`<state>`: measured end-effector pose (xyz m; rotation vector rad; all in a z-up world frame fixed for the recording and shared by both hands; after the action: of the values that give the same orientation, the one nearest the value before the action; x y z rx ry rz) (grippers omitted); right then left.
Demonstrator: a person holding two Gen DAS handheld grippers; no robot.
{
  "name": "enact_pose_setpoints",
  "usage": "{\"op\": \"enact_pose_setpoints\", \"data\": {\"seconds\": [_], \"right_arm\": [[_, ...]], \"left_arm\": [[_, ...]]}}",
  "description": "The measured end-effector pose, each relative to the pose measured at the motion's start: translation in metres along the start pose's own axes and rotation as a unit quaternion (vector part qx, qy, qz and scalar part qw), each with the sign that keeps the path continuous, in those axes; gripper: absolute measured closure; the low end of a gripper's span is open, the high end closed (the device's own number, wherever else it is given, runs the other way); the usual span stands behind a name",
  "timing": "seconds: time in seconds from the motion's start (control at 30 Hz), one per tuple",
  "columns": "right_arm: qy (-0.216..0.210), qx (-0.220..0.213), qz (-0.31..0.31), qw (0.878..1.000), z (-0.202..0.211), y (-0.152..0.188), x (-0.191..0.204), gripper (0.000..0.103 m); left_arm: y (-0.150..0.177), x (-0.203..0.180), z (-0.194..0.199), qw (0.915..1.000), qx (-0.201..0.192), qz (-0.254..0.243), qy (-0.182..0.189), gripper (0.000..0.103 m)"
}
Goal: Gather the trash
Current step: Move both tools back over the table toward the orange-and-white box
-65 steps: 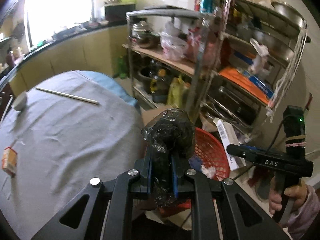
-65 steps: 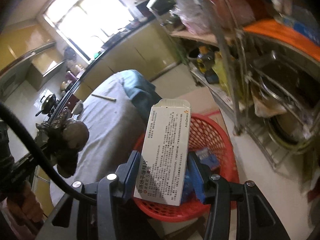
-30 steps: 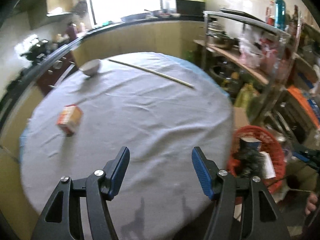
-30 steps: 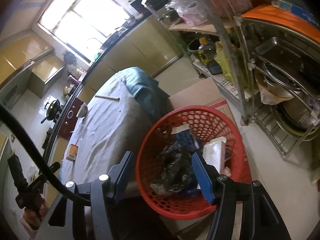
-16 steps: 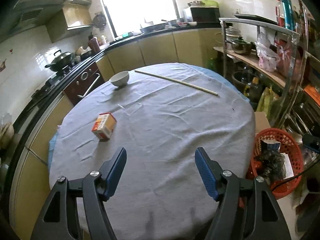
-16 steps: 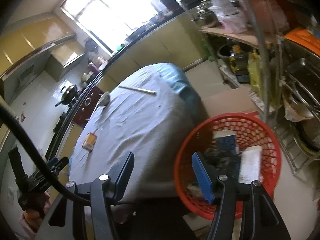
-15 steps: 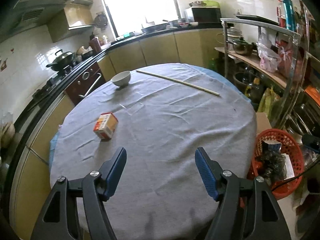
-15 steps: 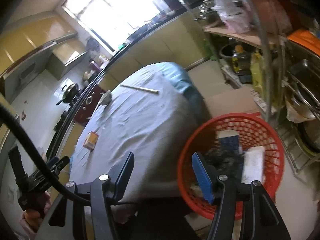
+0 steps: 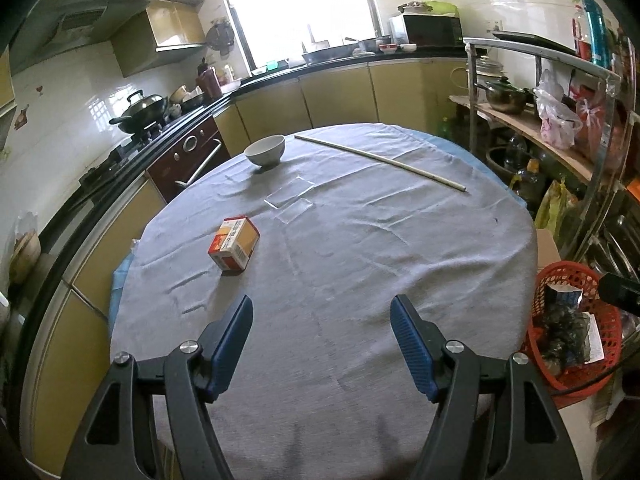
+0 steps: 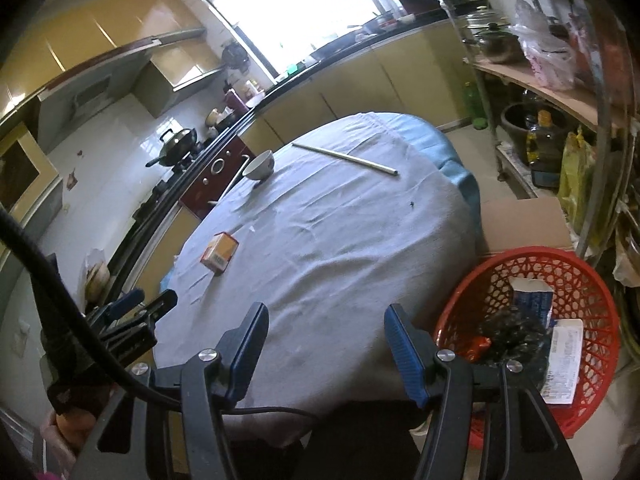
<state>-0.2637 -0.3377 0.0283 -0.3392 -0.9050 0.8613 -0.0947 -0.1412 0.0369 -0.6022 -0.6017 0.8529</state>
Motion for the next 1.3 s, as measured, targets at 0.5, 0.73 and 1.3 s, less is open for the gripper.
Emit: {"op": "enact_pose_setpoints", "data": {"seconds": [0.5, 0.73, 1.3], "right_arm": [[-0.025, 0.034, 0.056, 0.998, -0.050, -0.016, 0.057, 0.039], [-0.034, 0.056, 0.070, 0.995, -0.083, -0.014, 0.084, 0.039], [-0.040, 0.107, 0.117, 0.987, -0.144, 0.006, 0.149, 0.039]], "left_arm": [[0.011, 0.029, -0.033, 0.9991, 0.031, 0.021, -0.019, 0.031], [0.021, 0.057, -0.048, 0.9978, 0.047, 0.038, -0.029, 0.031], [0.053, 0.127, -0.073, 0.9911, 0.079, 0.095, -0.051, 0.031]]}}
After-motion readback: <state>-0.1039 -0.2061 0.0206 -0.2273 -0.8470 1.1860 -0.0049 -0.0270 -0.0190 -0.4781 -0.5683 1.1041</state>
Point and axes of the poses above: each gripper's, at about its wrist camera, not at the fingertips, and z roughly against the way its jaws point, x to its left, y to its underside, the point moved 1 cm from there along -z, roughly the way its jaws point, and after that the axes turned 1 degree about -z, right-handed, at the moved point
